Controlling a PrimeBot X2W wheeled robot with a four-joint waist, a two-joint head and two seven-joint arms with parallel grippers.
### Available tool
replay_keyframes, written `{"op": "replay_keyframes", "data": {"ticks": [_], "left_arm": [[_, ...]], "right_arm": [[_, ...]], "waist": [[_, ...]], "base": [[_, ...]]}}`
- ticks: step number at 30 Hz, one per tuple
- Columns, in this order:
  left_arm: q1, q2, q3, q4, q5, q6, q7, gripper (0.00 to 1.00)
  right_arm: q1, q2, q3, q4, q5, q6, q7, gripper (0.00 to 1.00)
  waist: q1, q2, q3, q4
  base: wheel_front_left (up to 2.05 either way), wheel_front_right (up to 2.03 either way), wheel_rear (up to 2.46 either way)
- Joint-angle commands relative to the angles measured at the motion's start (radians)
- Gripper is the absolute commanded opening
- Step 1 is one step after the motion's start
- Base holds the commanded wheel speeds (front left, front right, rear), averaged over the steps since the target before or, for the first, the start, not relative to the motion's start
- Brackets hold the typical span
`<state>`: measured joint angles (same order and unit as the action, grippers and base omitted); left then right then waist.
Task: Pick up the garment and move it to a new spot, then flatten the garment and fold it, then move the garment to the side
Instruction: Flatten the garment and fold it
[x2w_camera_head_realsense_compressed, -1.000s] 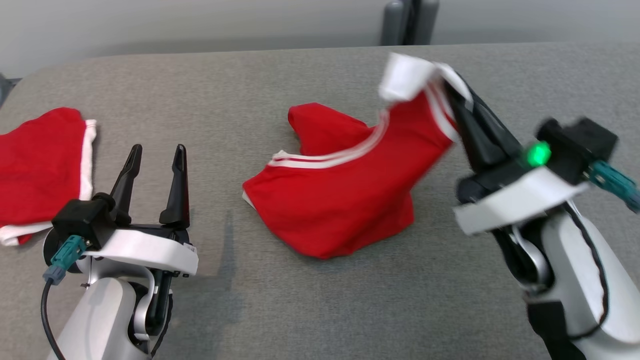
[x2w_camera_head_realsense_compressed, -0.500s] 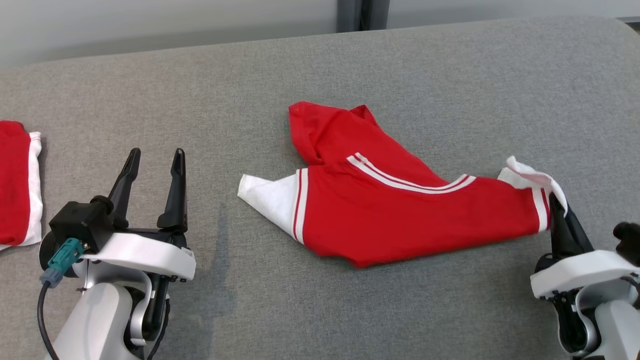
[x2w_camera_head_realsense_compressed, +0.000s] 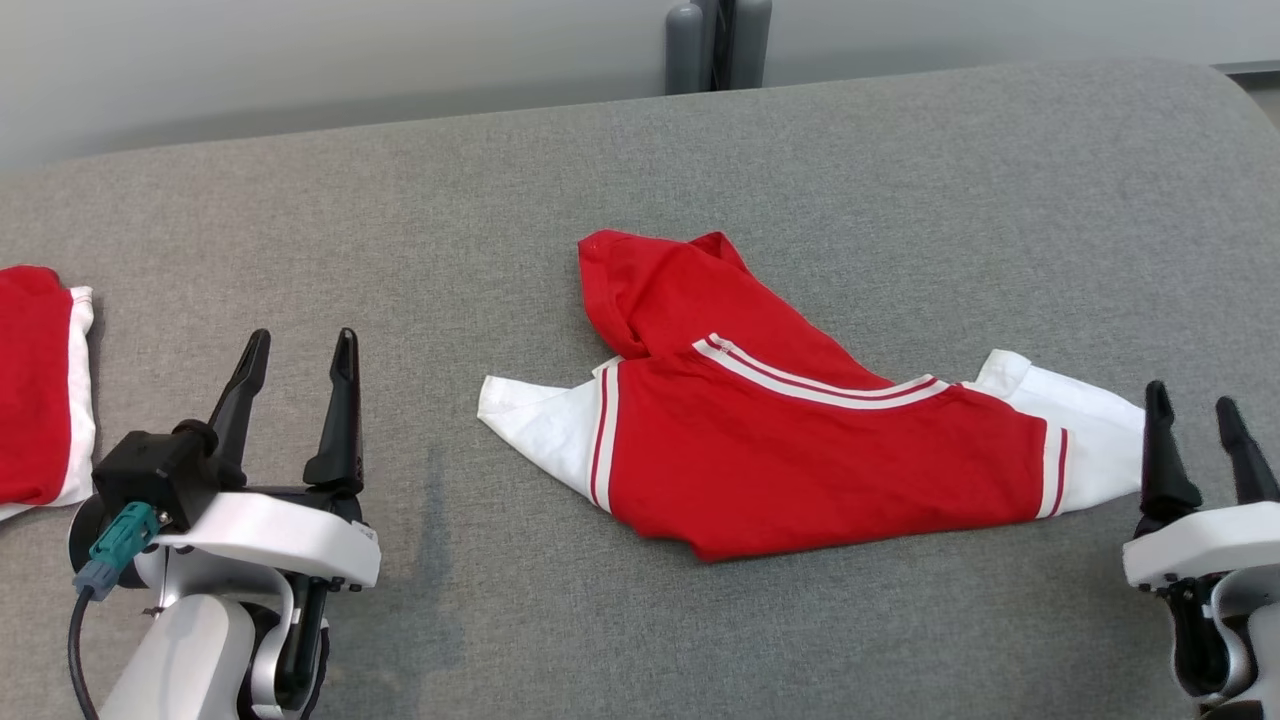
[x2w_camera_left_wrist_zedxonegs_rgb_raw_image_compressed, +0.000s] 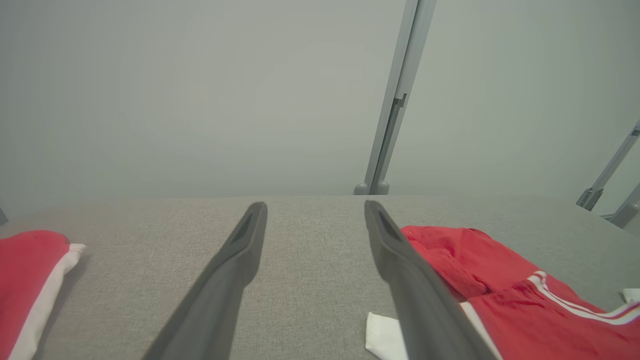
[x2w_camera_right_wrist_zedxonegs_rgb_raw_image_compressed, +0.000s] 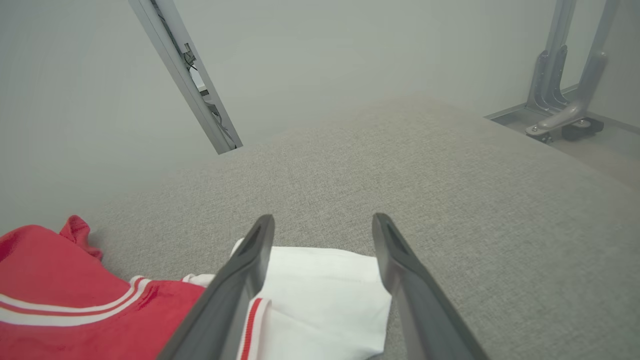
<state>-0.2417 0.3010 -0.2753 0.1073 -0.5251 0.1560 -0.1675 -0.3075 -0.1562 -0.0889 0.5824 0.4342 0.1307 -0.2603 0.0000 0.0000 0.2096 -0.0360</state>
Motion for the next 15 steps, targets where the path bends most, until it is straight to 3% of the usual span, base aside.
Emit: {"op": "replay_keyframes", "data": {"ticks": [1,7,15], "left_arm": [[0.012,0.008,0.006,-0.003,-0.007,0.007,-0.001,1.00],[0.035,0.015,0.014,-0.007,-0.012,0.017,-0.005,1.00],[0.074,0.019,0.015,-0.012,-0.014,0.032,-0.009,1.00]], "right_arm": [[0.003,-0.016,-0.017,-0.037,-0.020,0.000,-0.008,1.00],[0.004,-0.024,-0.025,-0.175,-0.102,0.000,-0.008,1.00],[0.045,0.010,0.087,-0.371,-0.172,0.000,0.080,1.00]], "waist": [[0.0000,0.0000,-0.008,0.000],[0.0000,0.0000,-0.029,-0.001],[0.0000,0.0000,-0.063,0.004]], "base": [[0.00,0.00,0.00],[0.00,0.00,0.00],[0.00,0.00,0.00]]}}
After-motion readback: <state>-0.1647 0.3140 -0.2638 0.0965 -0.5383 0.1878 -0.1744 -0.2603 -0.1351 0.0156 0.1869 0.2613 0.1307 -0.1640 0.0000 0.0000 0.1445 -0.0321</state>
